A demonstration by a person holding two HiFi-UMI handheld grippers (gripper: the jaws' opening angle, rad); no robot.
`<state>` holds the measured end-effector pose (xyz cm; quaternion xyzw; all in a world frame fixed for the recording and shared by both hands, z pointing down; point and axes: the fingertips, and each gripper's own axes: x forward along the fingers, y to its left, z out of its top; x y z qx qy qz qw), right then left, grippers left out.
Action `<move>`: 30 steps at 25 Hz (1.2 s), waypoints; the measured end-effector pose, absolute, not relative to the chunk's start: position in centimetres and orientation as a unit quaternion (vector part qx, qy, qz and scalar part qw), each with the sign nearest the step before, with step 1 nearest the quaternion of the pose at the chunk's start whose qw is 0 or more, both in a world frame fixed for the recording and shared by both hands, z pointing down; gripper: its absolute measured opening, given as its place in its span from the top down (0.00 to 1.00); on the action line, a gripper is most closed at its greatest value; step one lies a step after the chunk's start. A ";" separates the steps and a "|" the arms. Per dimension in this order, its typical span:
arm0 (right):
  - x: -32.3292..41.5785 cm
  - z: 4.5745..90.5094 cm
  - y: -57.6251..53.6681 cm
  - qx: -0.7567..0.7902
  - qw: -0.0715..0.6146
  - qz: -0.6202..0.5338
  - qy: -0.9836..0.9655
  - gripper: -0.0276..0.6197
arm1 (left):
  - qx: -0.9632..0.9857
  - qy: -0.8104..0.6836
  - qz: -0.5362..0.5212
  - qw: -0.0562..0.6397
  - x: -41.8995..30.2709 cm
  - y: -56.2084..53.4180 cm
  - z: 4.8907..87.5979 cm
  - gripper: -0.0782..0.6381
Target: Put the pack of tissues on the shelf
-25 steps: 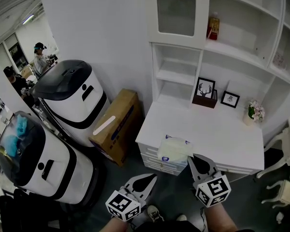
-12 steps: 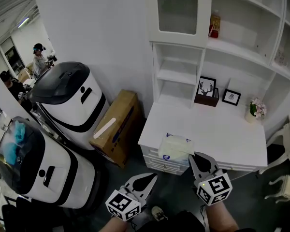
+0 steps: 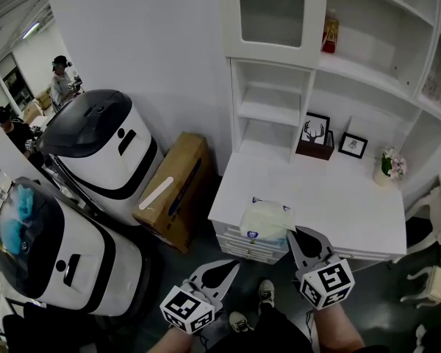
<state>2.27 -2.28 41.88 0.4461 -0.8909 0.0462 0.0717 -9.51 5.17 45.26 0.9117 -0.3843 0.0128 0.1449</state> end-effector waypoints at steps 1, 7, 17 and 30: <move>2.3 41.9 -2.7 0.445 0.071 0.046 -0.891 0.95 | 0.911 -0.387 0.012 0.144 -9.6 4.8 45.2 0.88; 2.3 41.6 -5.3 0.438 0.068 0.044 -0.895 0.95 | 0.905 -0.400 0.013 0.142 -9.7 2.9 44.9 0.88; 3.5 41.6 -9.6 0.427 0.066 0.046 -0.901 0.95 | 0.899 -0.413 0.011 0.144 -8.2 -1.0 45.0 0.88; 6.0 41.6 -15.2 0.414 0.066 0.044 -0.907 0.95 | 0.894 -0.425 0.011 0.142 -5.2 -6.1 44.8 0.88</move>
